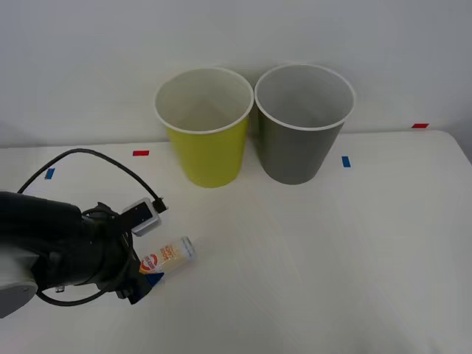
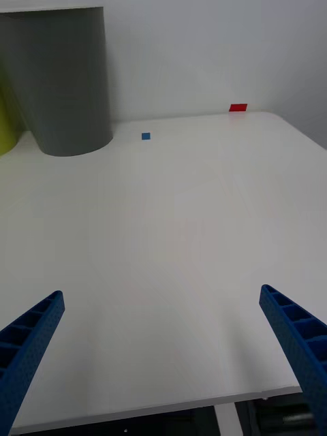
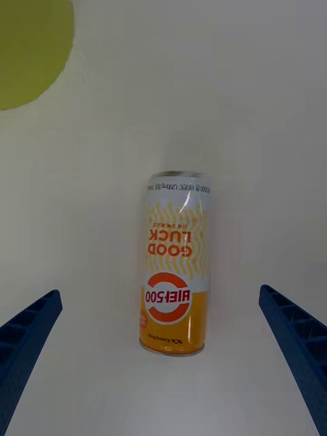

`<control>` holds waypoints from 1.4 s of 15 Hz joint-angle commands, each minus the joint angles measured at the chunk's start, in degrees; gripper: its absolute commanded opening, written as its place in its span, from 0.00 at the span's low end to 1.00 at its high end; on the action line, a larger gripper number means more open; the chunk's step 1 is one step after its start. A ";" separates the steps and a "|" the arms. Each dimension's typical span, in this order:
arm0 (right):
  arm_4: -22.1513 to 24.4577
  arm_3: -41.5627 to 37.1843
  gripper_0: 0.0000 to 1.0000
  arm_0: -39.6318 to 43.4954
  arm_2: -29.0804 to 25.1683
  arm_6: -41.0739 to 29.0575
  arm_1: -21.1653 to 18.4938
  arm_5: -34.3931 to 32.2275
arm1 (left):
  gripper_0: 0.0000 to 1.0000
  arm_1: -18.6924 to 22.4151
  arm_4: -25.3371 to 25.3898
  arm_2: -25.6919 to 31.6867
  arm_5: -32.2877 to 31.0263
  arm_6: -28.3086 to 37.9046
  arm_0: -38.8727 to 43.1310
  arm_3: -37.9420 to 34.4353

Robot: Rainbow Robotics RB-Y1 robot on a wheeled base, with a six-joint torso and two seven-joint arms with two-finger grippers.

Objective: Put cans in the gray bin and PET bottles in the light green bin.

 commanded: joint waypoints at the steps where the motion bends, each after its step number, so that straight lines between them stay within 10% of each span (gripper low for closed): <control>1: 0.00 0.00 1.00 0.00 0.00 0.00 0.00 0.00 | 1.00 -2.97 -0.08 -0.19 2.11 0.87 -0.81 2.07; 21: 0.00 0.00 1.00 0.00 0.00 0.00 0.00 0.00 | 1.00 -19.84 -6.85 -3.27 16.52 -0.28 -10.91 18.15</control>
